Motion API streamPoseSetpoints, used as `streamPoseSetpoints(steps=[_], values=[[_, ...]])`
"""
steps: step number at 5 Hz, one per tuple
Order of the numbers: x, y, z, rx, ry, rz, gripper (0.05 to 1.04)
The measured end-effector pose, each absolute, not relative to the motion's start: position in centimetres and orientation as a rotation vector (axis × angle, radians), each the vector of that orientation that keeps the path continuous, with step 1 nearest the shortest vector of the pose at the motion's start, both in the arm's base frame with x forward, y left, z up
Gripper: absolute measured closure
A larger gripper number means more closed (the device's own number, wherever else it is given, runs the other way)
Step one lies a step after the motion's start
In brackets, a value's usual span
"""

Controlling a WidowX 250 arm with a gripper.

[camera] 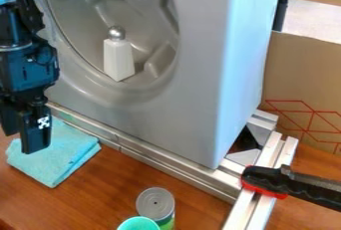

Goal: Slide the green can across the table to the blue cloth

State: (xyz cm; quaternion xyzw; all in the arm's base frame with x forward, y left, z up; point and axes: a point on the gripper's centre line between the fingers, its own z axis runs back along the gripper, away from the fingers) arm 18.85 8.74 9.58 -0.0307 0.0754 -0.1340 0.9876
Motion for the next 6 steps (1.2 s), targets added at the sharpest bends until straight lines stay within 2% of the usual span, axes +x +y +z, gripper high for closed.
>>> streamPoseSetpoints(steps=[1,2,4,5,6], values=[[18.7,8.6,9.2,-0.072,0.167,-0.27,0.083],[19.0,5.1,8.8,-0.113,0.169,-0.328,0.083],[19.7,-0.6,8.1,-0.099,0.194,-0.377,0.083],[19.7,-2.4,6.8,-0.139,0.235,-0.39,0.083],[20.5,-4.4,7.1,-0.166,0.2,-0.397,0.083]])
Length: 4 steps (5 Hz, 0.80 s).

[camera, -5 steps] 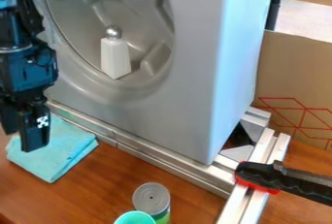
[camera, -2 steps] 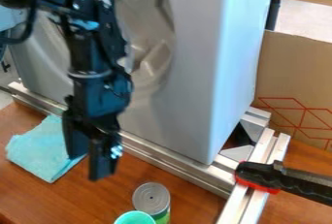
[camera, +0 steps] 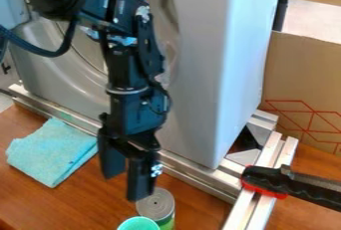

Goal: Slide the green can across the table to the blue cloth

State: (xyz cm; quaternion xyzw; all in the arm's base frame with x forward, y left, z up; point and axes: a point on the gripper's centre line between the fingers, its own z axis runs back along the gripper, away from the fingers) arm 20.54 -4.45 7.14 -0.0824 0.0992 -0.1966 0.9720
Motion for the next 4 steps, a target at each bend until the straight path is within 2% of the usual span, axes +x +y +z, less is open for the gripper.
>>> streamPoseSetpoints(steps=[1,2,3,4], values=[[20.5,-6.9,7.1,-0.179,0.174,-0.398,0.083],[20.2,-9.1,6.9,-0.152,0.165,-0.399,0.083],[20.0,-10.1,5.8,-0.115,0.186,-0.332,0.083],[20.9,-10.9,4.9,-0.021,0.181,-0.229,0.083]])
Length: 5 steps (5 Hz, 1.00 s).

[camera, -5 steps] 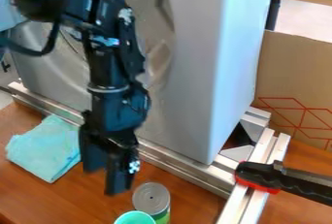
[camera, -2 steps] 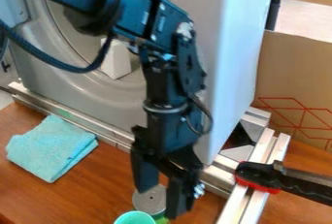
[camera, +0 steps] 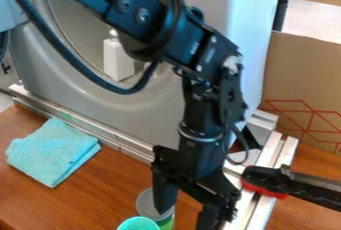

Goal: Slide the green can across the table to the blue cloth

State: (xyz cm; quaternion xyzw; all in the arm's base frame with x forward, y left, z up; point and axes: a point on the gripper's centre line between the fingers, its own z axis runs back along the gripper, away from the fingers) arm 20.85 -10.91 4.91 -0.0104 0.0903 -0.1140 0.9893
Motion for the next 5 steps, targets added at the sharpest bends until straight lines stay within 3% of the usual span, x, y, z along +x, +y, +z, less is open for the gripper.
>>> streamPoseSetpoints(steps=[1,2,5], values=[[22.0,-11.3,4.9,0.05,0.12,-0.183,0.083],[22.7,-11.7,4.8,0.049,0.103,-0.187,0.083],[21.6,-13.0,2.3,-0.068,0.106,-0.243,0.083]])
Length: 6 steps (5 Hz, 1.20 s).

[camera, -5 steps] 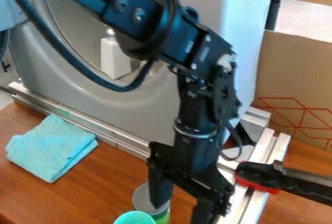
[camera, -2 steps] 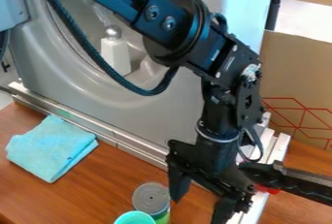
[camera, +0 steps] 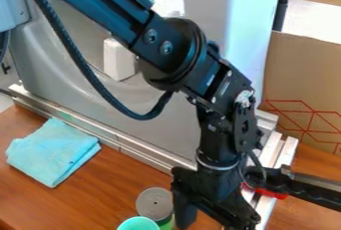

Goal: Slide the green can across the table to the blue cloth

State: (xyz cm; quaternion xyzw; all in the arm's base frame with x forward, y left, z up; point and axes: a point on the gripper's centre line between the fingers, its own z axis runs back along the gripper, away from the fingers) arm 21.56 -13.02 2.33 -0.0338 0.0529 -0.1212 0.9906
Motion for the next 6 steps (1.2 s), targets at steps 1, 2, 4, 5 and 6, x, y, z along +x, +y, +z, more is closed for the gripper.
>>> streamPoseSetpoints(steps=[1,2,4,5,6], values=[[21.0,-12.3,1.7,-0.078,0.123,-0.277,0.083],[21.6,-9.4,1.8,-0.044,0.158,-0.241,0.083],[24.0,-3.1,1.6,-0.033,0.244,-0.222,0.083],[24.7,0.5,2.1,-0.027,0.247,-0.189,0.083],[24.0,2.5,2.4,-0.007,0.296,-0.167,0.083]])
